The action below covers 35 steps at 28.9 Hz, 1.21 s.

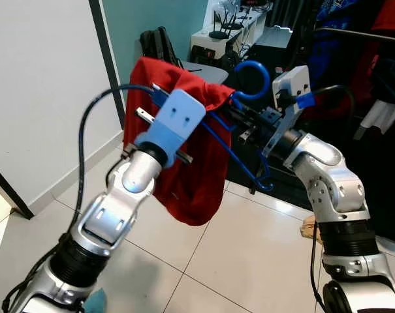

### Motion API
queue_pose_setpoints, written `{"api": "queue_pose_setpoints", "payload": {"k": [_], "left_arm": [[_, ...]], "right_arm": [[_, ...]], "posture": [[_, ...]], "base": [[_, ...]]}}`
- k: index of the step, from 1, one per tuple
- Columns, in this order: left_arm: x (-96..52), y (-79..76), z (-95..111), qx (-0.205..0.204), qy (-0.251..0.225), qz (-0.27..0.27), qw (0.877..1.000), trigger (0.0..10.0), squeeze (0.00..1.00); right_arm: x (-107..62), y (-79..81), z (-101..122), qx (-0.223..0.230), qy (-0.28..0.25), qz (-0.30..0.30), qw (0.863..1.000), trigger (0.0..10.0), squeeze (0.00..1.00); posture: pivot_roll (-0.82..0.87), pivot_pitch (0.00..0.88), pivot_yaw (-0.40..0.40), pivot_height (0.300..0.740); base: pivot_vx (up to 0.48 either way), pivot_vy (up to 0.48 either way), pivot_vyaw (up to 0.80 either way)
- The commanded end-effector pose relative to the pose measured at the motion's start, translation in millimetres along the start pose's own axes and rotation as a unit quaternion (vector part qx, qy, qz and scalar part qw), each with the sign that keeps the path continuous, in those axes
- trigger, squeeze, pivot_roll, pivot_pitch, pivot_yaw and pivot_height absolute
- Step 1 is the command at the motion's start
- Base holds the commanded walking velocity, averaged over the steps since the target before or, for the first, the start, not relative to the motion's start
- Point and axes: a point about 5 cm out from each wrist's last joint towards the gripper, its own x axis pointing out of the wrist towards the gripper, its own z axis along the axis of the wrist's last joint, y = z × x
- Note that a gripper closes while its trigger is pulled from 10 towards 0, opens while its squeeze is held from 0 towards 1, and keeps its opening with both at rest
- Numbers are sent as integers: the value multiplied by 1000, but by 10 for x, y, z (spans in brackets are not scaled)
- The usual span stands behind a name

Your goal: Hang hanger

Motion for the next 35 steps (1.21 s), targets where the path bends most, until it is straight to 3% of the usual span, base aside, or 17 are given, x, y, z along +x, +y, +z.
{"api": "queue_pose_setpoints", "payload": {"k": [1, 7, 19, 20, 21, 22, 23, 31, 32, 33, 34, 35], "left_arm": [[19, 76, 56, 5, -14, 6, 1000, 0, 0], [24, 16, 60, -14, -12, -4, 1000, 0, 0], [26, -156, 51, -30, 0, -32, 999, 235, 0], [28, -177, 43, -31, 3, -39, 999, 1451, 0], [28, -177, 43, -31, 3, -39, 999, 1451, 0], [26, -212, 42, -38, 7, -51, 998, 6078, 0], [22, -235, 41, -42, 10, -58, 997, 10000, 0], [4, -300, 18, -50, 22, -72, 996, 10000, 0], [-5, -309, 2, -52, 29, -74, 996, 10000, 294], [-5, -309, 2, -52, 29, -74, 996, 10000, 294], [-14, -297, -19, -52, 34, -72, 996, 10000, 1000], [-14, -297, -19, -52, 34, -72, 996, 10000, 1000]], "right_arm": [[5, 23, -12, -11, 8, 2, 1000, 10000, 0], [15, 120, -187, -34, 53, 18, 998, 10000, 0], [74, 318, -153, -17, 35, 65, 997, 10000, 0], [74, 306, -137, -16, 31, 61, 998, 10000, 0], [74, 306, -137, -16, 31, 61, 998, 10000, 0], [70, 288, -129, -15, 29, 56, 998, 10000, 0], [66, 276, -127, -15, 28, 52, 998, 10000, 0], [62, 266, -140, -17, 30, 48, 998, 10000, 0], [66, 265, -139, -17, 29, 47, 998, 10000, 0], [66, 265, -139, -17, 29, 47, 998, 10000, 0], [69, 266, -139, -17, 28, 47, 998, 10000, 0], [69, 266, -139, -17, 28, 47, 998, 10000, 0]], "posture": [[34, 23, 6, 740], [35, 24, 9, 740], [32, 29, 10, 740], [27, 30, 12, 740], [27, 30, 12, 740], [27, 30, 12, 740], [28, 30, 11, 740], [28, 25, 10, 740], [30, 24, 10, 740], [30, 24, 10, 740], [32, 20, 9, 740], [32, 20, 9, 740]], "base": [[0, 0, 0], [0, 0, 0], [0, 0, 0], [0, 0, 0], [0, 0, 0], [0, 0, 0], [0, 0, 0], [0, 0, 0], [0, 0, 0], [0, 0, 0], [0, 0, 0], [0, 0, 0]]}}
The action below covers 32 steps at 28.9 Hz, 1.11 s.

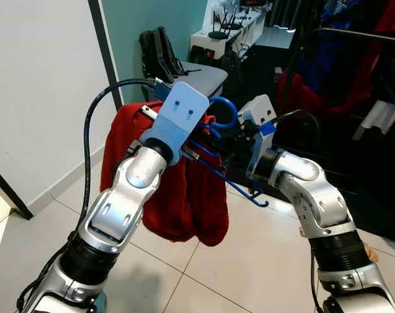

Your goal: Hang hanger

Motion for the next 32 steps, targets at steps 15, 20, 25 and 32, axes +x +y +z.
{"api": "queue_pose_setpoints", "payload": {"k": [15, 20, 25, 32], "left_arm": [[-105, 481, -168, 25, 55, -30, 998, 10000, 1000], [-308, 741, -104, -20, 73, -154, 985, 10000, 1000], [-378, 798, 75, -63, 40, -202, 976, 10000, 1000], [-454, 662, 522, -223, -109, -286, 925, 10000, 1000]], "right_arm": [[-67, -38, 98, 2, -28, 4, 1000, 10000, 0], [-228, -157, 113, -6, -20, 10, 1000, 10000, 0], [-284, -170, 119, -10, -17, 17, 1000, 10000, 0], [-307, -203, 82, -9, -9, 9, 1000, 10000, 0]], "posture": [[37, 29, 9, 740], [41, 34, 5, 740], [39, 36, 9, 740], [37, 36, 7, 740]], "base": [[0, 0, 0], [0, 0, 0], [0, 0, 0], [0, 0, 0]]}}
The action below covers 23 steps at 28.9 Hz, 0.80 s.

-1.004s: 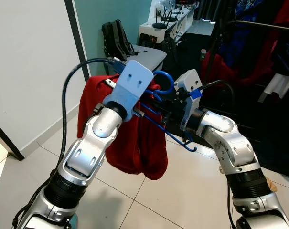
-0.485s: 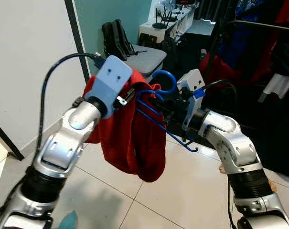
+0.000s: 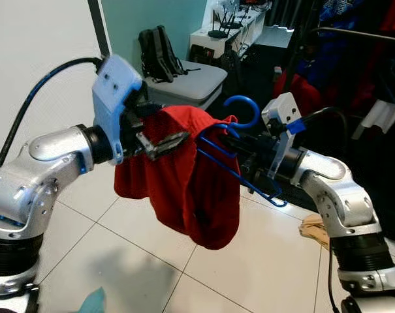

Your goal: Hang hanger

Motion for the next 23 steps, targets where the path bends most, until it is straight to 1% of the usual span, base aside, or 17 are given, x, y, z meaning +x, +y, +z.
{"api": "queue_pose_setpoints", "payload": {"k": [1, 2, 3, 4, 6, 7, 9, 10, 11, 13, 14, 15, 16, 17, 18, 23], "left_arm": [[-1, -84, 144, -26, -49, -37, 998, 10000, 1000], [-33, -80, 169, -12, -54, -47, 997, 10000, 1000], [-33, -80, 169, -12, -54, -47, 997, 10000, 1000], [-80, -48, 172, 19, -41, -50, 998, 10000, 1000], [-80, -48, 172, 19, -41, -50, 998, 10000, 1000], [-141, -5, 161, 65, -14, -54, 996, 10000, 0], [-141, -5, 161, 65, -14, -54, 996, 10000, 0], [-207, 33, 144, 113, 23, -65, 991, 10000, 0], [-272, 41, 133, 137, 54, -90, 985, 10000, 0], [-272, 41, 133, 137, 54, -90, 985, 10000, 0], [-344, 60, 88, 173, 107, -112, 973, 10000, 0], [-344, 60, 88, 173, 107, -112, 973, 10000, 0], [-399, 80, 38, 195, 151, -130, 960, 10000, 0], [-433, 101, 1, 206, 181, -140, 951, 10000, 0], [-431, 133, -23, 212, 195, -141, 947, 10000, 0], [-380, 146, -48, 198, 197, -154, 948, 10000, 0]], "right_arm": [[-27, -7, 59, -6, -17, 0, 1000, 10000, 0], [-31, -8, 56, -3, -16, 6, 1000, 10000, 0], [-31, -8, 56, -3, -16, 6, 1000, 10000, 0], [-45, 5, 59, -2, -16, 23, 1000, 10000, 0], [-45, 5, 59, -2, -16, 23, 1000, 10000, 0], [-80, 48, 66, 5, -17, 57, 998, 10000, 0], [-80, 48, 66, 5, -17, 57, 998, 10000, 0], [-122, 93, 63, 10, -14, 95, 995, 10000, 0], [-164, 145, 55, 13, -8, 131, 991, 10000, 0], [-164, 145, 55, 13, -8, 131, 991, 10000, 0], [-199, 197, 41, 11, 3, 164, 986, 10000, 0], [-199, 197, 41, 11, 3, 164, 986, 10000, 0], [-218, 237, 35, 8, 11, 187, 982, 10000, 0], [-225, 266, 35, 5, 15, 202, 979, 10000, 0], [-224, 291, 40, 4, 17, 213, 977, 10000, 0], [-192, 318, 47, -4, 15, 219, 976, 10000, 0]], "posture": [[37, 36, 7, 740], [35, 36, 7, 740], [35, 36, 7, 740], [36, 36, 7, 740], [36, 36, 7, 740], [36, 36, 7, 740], [36, 36, 7, 740], [41, 37, 5, 740], [41, 37, 5, 740], [41, 37, 5, 740], [41, 37, 5, 740], [41, 37, 5, 740], [47, 35, 9, 740], [49, 34, 11, 740], [49, 34, 13, 740], [47, 31, 16, 740]], "base": [[0, 0, 0], [0, 0, 0], [0, 0, 0], [0, 0, 0], [0, 0, 0], [0, 0, 0], [0, 0, 0], [0, 0, 0], [0, 0, 0], [0, 0, 0], [0, 0, 0], [0, 0, 0], [0, 0, 0], [0, 0, 0], [0, 0, 0], [0, 0, 0]]}}
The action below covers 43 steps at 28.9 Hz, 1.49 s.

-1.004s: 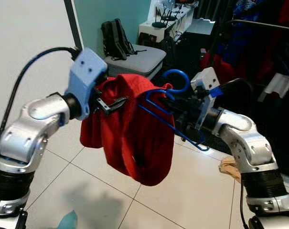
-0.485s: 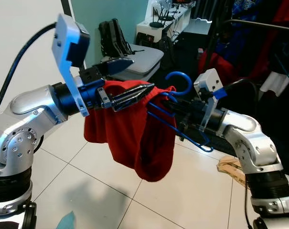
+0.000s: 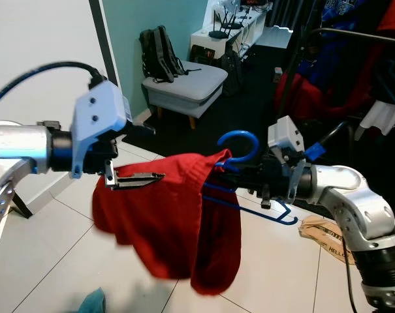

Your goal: Hang hanger

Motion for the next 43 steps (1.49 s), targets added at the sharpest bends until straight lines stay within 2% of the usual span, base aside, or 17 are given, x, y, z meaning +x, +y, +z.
{"api": "queue_pose_setpoints", "payload": {"k": [1, 3, 5, 6, 8, 15, 21, 23, 30, 31, 39, 43], "left_arm": [[-7, 10, 6, 6, 8, -8, 1000, 10000, 0], [15, 2, -4, 1, 5, -15, 1000, 10000, 0], [121, -76, 3, -48, -25, -44, 998, 10000, 0], [121, -76, 3, -48, -25, -44, 998, 10000, 0], [189, -157, 4, -74, -38, -74, 994, 10000, 0], [241, -133, -176, -70, 17, -70, 995, 10000, 0], [247, -123, -199, -70, 24, -66, 995, 10000, 0], [273, -90, -273, -74, 48, -47, 995, 10000, 0], [288, -80, -319, -81, 63, -38, 994, 9961, 0], [290, -91, -325, -87, 66, -42, 993, 0, 0], [315, -222, -352, -107, 74, -87, 988, 0, 0], [316, -232, -356, -107, 75, -92, 987, 0, 0]], "right_arm": [[24, 27, 92, -18, -17, 11, 1000, 10000, 0], [35, 28, 96, -20, -20, 10, 1000, 10000, 0], [70, 38, 103, -22, -24, 9, 999, 10000, 0], [70, 38, 103, -22, -24, 9, 999, 10000, 0], [103, 51, 114, -22, -30, 8, 999, 10000, 0], [164, 131, 175, -24, -44, 30, 998, 10000, 0], [172, 142, 187, -25, -46, 33, 998, 10000, 0], [198, 179, 212, -26, -51, 44, 997, 10000, 0], [212, 207, 225, -27, -53, 53, 997, 10000, 0], [214, 211, 229, -28, -52, 54, 997, 10000, 0], [212, 221, 257, -34, -53, 55, 996, 10000, 0], [213, 222, 265, -36, -53, 55, 996, 10000, 0]], "posture": [[47, 31, 16, 740], [45, 29, 21, 740], [37, 27, 26, 740], [37, 27, 26, 740], [37, 26, 28, 740], [38, 27, 38, 740], [38, 27, 38, 740], [36, 29, 41, 740], [35, 31, 42, 740], [34, 33, 42, 740], [33, 36, 44, 740], [33, 36, 44, 740]], "base": [[0, 0, 0], [0, 0, 0], [0, 0, 0], [0, 0, 0], [0, 0, 0], [0, 0, 0], [0, 0, 0], [0, 0, 0], [0, 0, 0], [0, 0, 0], [0, 0, 0], [0, 0, 0]]}}
